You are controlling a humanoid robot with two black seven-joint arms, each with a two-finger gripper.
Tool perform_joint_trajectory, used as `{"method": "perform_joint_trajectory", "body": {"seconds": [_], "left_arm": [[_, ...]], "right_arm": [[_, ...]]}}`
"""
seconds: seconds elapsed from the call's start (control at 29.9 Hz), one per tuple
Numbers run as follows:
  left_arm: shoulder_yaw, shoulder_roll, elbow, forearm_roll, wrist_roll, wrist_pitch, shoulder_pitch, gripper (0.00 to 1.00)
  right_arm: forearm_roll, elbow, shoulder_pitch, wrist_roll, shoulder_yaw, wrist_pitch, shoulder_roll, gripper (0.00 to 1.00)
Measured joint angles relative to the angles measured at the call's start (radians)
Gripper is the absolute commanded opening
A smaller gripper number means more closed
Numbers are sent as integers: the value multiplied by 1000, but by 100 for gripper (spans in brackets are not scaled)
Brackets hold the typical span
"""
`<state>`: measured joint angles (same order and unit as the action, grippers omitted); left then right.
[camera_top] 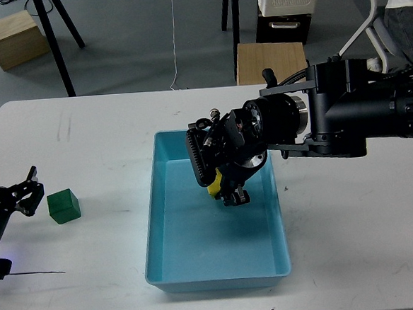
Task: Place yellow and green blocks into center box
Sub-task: 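Lower the yellow cube into the tray and open the right gripper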
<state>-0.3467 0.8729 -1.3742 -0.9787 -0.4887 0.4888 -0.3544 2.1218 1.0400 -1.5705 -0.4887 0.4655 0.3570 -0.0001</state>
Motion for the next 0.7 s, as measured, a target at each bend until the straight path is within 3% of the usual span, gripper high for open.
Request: {"method": "perform_joint_trajectory", "body": {"seconds": [0.1, 0.43, 0.7], "left_arm": [[0, 0, 0, 0, 0, 0, 0, 100], [1, 0, 3, 15, 0, -1, -2, 100], [1, 67, 89, 175, 0, 0, -24, 100]], "right_arm": [[-57, -7, 4, 0, 3, 2, 0, 96], [-156, -9, -15, 0, -15, -1, 0, 96], [-240, -29, -67, 0, -259, -11, -120, 97]]}}
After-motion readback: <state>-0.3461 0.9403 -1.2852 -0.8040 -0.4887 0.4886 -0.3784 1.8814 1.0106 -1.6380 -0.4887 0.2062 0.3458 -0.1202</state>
